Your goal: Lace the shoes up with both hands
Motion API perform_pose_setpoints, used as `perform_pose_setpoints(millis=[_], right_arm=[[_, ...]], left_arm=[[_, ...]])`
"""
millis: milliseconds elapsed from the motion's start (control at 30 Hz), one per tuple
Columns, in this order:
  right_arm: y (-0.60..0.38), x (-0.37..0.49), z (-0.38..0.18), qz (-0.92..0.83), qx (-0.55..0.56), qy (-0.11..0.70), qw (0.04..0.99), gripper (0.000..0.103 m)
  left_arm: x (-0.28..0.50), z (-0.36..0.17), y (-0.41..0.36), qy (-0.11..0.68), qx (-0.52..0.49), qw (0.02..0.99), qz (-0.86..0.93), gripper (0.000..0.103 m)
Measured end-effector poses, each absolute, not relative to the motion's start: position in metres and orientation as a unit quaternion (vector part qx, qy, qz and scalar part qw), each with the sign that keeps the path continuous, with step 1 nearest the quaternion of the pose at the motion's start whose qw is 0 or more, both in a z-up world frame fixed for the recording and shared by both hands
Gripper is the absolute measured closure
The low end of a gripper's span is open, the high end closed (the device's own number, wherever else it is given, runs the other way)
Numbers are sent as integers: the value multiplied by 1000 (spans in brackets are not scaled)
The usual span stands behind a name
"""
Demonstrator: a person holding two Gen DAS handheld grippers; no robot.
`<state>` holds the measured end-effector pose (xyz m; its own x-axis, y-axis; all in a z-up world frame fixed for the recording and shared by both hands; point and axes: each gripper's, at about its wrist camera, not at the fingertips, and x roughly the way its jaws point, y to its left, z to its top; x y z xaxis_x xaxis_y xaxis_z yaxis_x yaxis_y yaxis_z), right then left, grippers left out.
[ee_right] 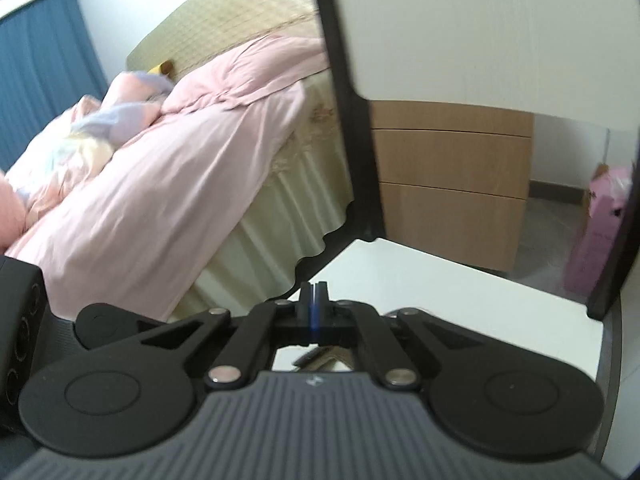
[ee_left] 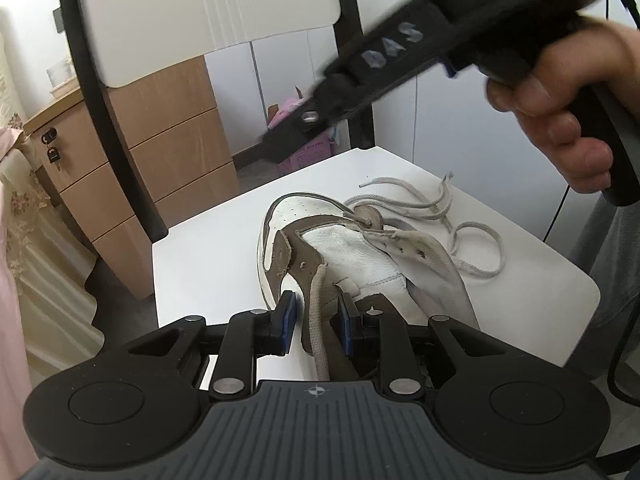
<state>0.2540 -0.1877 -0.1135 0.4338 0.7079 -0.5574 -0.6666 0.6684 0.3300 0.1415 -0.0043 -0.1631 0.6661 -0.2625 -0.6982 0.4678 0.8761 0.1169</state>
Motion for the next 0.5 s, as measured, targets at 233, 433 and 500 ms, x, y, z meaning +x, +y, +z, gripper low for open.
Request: perform_pose_setpoints(millis=[233, 433, 500], right_arm=[[-206, 233, -121, 368, 62, 347, 860, 100], [-215, 212, -126, 347, 65, 356, 865, 99], [-217, 208, -126, 341, 67, 356, 867, 99]], left_arm=[[151, -164, 4, 363, 115, 902, -201, 86], [147, -165, 5, 360, 118, 902, -206, 92], [142, -164, 6, 359, 121, 900, -215, 93]])
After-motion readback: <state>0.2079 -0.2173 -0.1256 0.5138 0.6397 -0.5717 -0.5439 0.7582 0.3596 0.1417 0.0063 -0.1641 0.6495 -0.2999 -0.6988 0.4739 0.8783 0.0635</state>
